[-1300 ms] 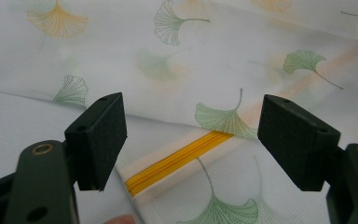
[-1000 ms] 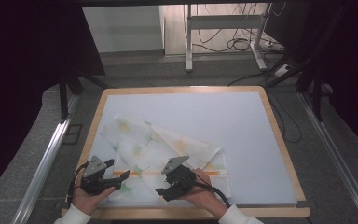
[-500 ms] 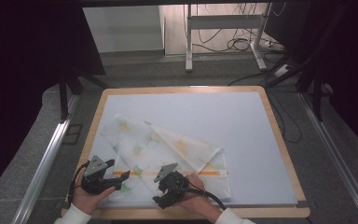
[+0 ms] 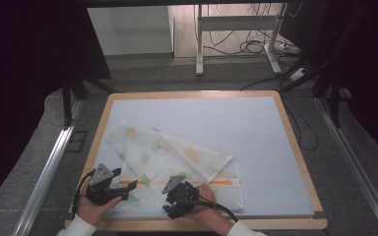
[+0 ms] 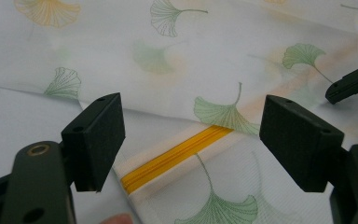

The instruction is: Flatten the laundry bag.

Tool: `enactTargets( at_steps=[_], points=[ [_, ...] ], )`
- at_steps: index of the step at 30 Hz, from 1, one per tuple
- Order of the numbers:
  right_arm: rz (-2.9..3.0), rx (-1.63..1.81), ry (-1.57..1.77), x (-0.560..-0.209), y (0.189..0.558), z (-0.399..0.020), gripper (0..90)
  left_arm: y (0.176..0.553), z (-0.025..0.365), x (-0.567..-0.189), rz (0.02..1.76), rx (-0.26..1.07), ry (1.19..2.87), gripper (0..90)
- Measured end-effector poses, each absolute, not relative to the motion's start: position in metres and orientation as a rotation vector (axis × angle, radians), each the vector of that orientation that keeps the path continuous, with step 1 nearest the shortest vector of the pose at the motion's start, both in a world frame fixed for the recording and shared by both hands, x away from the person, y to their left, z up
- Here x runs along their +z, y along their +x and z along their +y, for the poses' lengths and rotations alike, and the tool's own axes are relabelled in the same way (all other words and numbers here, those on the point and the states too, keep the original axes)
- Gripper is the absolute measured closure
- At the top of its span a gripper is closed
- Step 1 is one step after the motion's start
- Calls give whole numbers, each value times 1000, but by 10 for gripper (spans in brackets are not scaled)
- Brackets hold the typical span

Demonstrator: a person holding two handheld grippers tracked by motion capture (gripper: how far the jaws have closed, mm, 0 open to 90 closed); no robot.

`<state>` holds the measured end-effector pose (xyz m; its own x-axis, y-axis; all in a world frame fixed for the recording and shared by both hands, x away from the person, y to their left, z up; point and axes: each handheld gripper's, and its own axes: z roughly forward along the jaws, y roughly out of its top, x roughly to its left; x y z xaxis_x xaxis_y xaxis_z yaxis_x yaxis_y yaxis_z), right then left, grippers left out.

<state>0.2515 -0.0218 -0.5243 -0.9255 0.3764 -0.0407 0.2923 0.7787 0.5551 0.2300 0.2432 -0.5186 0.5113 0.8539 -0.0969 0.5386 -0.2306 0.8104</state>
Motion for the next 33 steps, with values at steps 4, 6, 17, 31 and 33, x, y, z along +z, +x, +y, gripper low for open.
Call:
enactTargets(
  at_steps=[4, 6, 17, 31, 33],
  points=[
    [2805, 841, 559, -523, 255, -25, 495, 230, 243, -519, 1145, 468, 1913, 220],
    [2806, 846, 563, -522, 255, -25, 513, 231, 243, -519, 1145, 465, 1916, 219],
    [2757, 847, 552, -522, 259, -29, 842, 231, 243, -519, 1135, 459, 1922, 219],
    [2702, 984, 588, -501, 267, -40, 863, 231, 242, -520, 1124, 456, 1927, 229],
    [2689, 1010, 594, -495, 269, -43, 864, 230, 242, -519, 1122, 456, 1928, 231]
  ],
)
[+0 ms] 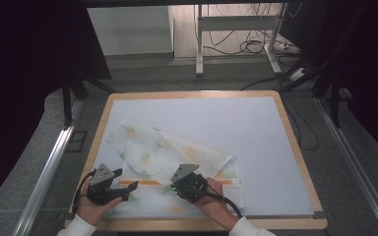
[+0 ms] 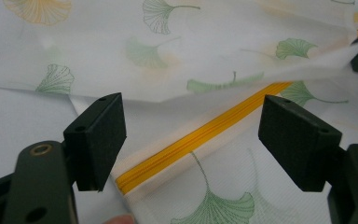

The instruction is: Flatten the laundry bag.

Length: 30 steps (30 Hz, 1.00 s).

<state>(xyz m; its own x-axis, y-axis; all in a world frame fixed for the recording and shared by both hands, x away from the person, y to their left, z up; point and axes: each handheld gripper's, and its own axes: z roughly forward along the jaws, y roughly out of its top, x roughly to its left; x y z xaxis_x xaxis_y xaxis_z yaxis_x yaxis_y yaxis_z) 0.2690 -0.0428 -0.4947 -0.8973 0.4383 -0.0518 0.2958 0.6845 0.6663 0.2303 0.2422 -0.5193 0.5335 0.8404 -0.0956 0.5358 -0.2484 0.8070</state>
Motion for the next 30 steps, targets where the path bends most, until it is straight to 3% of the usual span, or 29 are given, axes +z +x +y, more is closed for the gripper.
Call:
enactTargets(
  at_steps=[6, 30],
  points=[
    [2659, 1088, 604, -475, 277, -55, 865, 229, 241, -520, 1127, 462, 1923, 229],
    [2638, 1164, 707, -450, 314, -90, 870, 231, 233, -521, 1108, 471, 1948, 229]
  ],
)
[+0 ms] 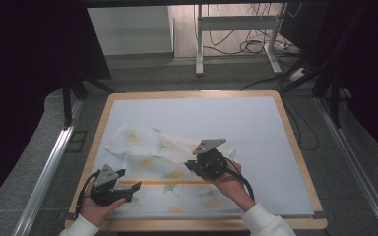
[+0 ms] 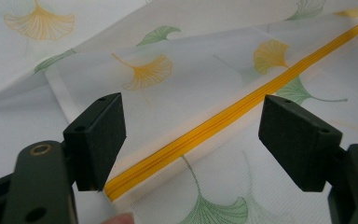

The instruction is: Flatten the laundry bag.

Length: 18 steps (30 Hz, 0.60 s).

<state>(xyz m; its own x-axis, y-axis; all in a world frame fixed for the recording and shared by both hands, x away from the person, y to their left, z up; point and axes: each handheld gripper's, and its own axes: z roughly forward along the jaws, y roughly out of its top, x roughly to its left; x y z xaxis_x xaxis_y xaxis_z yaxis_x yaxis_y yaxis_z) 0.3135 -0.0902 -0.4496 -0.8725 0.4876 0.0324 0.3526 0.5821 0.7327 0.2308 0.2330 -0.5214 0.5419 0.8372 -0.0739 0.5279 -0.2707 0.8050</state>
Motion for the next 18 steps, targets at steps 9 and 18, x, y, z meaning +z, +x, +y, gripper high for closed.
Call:
enactTargets(
  at_steps=[9, 18],
  points=[
    [2598, 1176, 758, -448, 322, -101, 871, 231, 234, -521, 1104, 471, 1945, 229],
    [2556, 1172, 784, -447, 328, -109, 874, 231, 230, -522, 1098, 465, 1960, 229]
  ],
)
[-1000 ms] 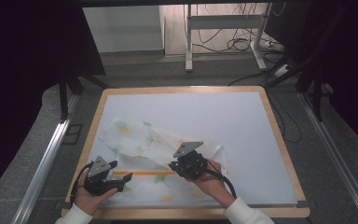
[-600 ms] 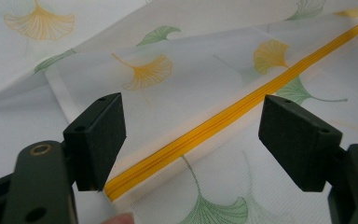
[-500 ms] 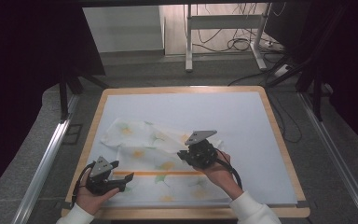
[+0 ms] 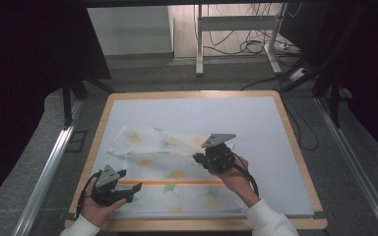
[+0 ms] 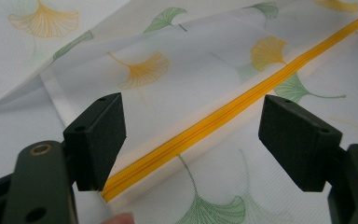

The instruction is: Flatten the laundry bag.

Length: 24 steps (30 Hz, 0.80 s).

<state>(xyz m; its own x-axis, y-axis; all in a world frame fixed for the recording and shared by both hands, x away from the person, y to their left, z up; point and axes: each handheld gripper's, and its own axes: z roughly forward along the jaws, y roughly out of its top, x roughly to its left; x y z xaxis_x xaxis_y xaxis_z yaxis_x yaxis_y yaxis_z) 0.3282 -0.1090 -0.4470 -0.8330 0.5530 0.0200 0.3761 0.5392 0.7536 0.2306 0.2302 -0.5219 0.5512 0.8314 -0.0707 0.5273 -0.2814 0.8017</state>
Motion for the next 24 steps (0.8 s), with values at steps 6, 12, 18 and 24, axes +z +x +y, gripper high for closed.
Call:
enactTargets(
  at_steps=[6, 12, 18, 24],
  points=[
    [2536, 1194, 798, -443, 331, -113, 873, 231, 230, -522, 1097, 466, 1961, 230],
    [2501, 1210, 829, -440, 336, -119, 873, 230, 226, -523, 1080, 466, 1983, 230],
    [2473, 1211, 854, -439, 341, -123, 874, 231, 227, -523, 1078, 464, 1985, 231],
    [2469, 1204, 875, -441, 348, -124, 874, 231, 227, -523, 1072, 459, 1985, 231]
  ],
)
